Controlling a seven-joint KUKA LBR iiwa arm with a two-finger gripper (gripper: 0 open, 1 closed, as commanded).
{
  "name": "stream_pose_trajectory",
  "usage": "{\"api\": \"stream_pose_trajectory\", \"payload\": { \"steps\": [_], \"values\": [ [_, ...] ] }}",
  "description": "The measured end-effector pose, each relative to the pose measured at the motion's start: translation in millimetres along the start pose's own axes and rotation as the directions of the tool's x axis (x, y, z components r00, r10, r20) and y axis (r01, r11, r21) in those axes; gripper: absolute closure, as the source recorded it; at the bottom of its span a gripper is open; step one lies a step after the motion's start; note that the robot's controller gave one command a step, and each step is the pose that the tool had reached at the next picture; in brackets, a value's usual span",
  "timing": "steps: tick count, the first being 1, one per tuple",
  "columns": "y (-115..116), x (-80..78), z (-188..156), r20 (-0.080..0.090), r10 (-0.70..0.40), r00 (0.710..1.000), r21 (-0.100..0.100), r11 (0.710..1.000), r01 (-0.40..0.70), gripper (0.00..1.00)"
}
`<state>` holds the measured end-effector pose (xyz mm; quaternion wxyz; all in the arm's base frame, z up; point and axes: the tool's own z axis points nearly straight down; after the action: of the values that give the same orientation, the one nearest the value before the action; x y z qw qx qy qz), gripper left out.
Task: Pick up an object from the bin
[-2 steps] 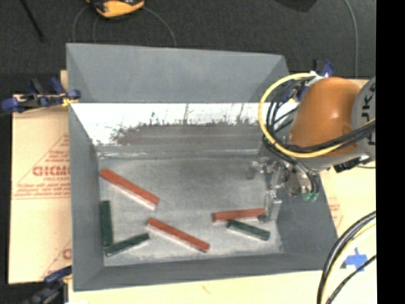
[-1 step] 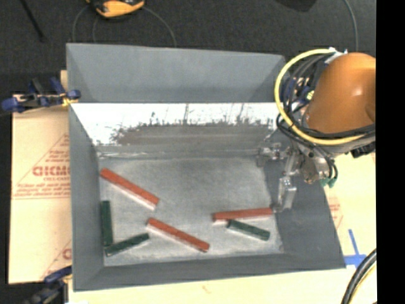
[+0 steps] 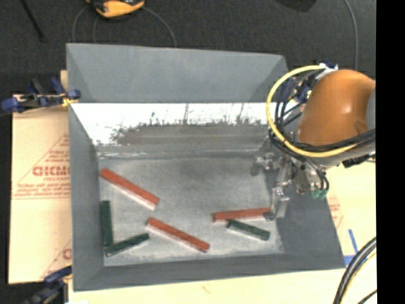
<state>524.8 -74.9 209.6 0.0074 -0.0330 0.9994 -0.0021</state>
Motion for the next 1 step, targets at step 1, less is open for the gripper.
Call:
{"api": "stream_pose_trajectory", "payload": {
  "steps": [1],
  "values": [
    [11.4,14.8,69.7,-0.007,-0.007,1.0,-0.003,1.0,0.007,0.0]
  ]
}}
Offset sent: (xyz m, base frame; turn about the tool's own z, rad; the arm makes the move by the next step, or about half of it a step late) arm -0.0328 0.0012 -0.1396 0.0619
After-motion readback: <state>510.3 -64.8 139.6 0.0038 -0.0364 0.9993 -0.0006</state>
